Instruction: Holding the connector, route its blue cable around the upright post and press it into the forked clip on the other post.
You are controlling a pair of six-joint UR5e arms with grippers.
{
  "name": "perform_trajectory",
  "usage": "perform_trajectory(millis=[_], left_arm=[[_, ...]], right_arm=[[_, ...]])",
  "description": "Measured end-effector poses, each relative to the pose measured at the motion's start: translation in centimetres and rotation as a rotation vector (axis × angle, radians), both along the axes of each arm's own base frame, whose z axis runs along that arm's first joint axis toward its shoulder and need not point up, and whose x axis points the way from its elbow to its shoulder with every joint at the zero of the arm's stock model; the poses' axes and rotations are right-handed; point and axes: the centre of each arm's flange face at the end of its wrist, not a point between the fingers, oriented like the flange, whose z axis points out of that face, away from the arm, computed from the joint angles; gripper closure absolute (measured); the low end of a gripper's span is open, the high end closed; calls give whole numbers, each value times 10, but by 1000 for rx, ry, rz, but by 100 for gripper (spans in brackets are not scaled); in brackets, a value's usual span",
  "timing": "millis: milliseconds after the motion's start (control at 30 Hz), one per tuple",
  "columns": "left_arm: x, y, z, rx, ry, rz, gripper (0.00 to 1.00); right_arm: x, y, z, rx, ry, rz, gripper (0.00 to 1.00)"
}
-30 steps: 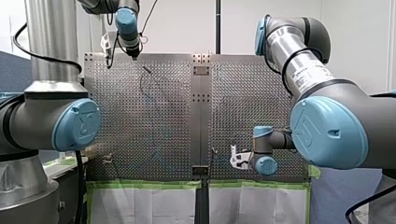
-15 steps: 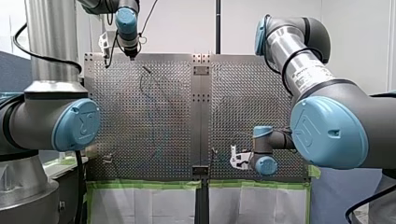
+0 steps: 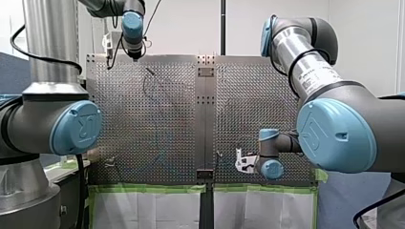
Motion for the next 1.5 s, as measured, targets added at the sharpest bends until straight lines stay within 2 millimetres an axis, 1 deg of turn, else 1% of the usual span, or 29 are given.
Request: perform_trajectory(millis=[167,267,400,500,633,700,800,1000,1100,1300,1400,1500], left_arm=[[-2,-1,-16,44,10,23,0],[-4,-5,-25,68,16,17,0],[-9,-15,-38,99,25,-2,0],[-11,-23,-51,121,39,-9,0],[-11,-34,-75,148,68,-14,0],[-10,-40,-82,163,76,-15,0],[-6,-50,-86,185,70,-17,0],[7,-76,-86,228,38,-18,0],[11,-90,-91,253,33,-19,0],[13,-113,-109,294,38,-22,0],[13,-125,-122,289,38,-22,0],[10,-139,-140,273,39,-40,0]], right_arm=[[0,0,0,0,0,0,93],[0,0,0,1,1,0,93],[0,1,0,3,1,0,93],[0,1,-1,7,1,1,93],[0,1,-1,12,1,0,93],[0,1,-1,12,0,0,93],[0,1,-1,12,-1,1,93],[0,1,-1,14,-2,2,93],[0,1,-1,13,-3,2,93],[0,1,-1,12,-4,3,93],[0,1,-1,13,-3,2,93],[0,2,-1,14,-3,3,93]])
